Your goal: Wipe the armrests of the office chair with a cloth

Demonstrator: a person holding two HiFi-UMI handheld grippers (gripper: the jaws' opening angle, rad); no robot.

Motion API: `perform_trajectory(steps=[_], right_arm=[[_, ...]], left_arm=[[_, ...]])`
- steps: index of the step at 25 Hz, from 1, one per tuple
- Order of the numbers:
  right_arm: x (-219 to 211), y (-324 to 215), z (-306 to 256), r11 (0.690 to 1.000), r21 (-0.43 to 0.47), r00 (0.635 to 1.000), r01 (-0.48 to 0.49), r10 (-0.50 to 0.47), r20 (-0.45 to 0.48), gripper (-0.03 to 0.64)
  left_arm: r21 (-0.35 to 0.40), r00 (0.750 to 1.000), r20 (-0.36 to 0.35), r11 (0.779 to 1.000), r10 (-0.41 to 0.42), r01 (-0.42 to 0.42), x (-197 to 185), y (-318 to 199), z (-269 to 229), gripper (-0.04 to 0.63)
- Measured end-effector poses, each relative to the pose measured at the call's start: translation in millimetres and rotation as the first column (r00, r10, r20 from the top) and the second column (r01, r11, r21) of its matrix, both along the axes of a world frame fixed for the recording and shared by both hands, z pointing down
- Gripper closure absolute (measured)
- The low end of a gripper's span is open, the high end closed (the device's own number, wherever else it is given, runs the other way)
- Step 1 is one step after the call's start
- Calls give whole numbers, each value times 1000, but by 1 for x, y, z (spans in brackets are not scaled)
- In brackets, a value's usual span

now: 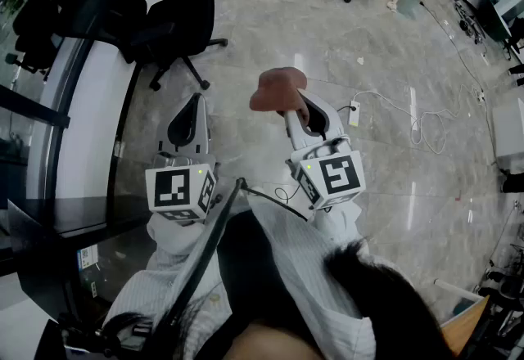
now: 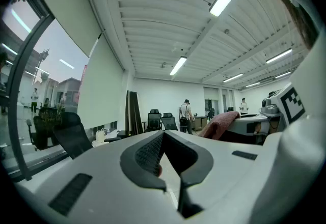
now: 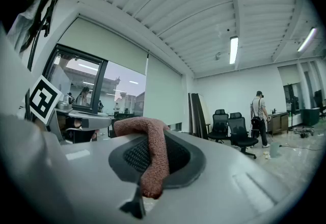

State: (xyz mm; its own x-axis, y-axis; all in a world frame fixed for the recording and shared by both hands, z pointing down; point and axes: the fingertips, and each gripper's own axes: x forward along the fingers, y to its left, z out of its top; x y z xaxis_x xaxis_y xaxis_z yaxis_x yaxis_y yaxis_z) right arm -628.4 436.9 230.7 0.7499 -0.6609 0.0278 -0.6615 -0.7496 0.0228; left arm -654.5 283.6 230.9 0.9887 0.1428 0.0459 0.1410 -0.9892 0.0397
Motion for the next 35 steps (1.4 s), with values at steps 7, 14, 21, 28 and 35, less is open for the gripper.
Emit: perform_trajectory(steps=[7,14,21,28,35], right_arm=[[3,1,12,1000,8,1000,1,-1,26,591],[16,14,15,1000,18,1000,4,-4,30,589],[44,33,16,999,23,999,26,-27,36,589],[95,44,27,999,30,998,20,-22,54,589],[205,31,44,999,32,997,0,-2,72,589]], left_arm=[[1,1000,14,1000,2,-2,5,1,10,592],[9,1000,22,1000,-2,2,19,15,12,592],[15,1000,17,1000,-24,24,46,33,11,592],[25,999,35,1000,-16,15,99,43,21,592],[27,999,50,1000,10,-12,220,29,35,592]])
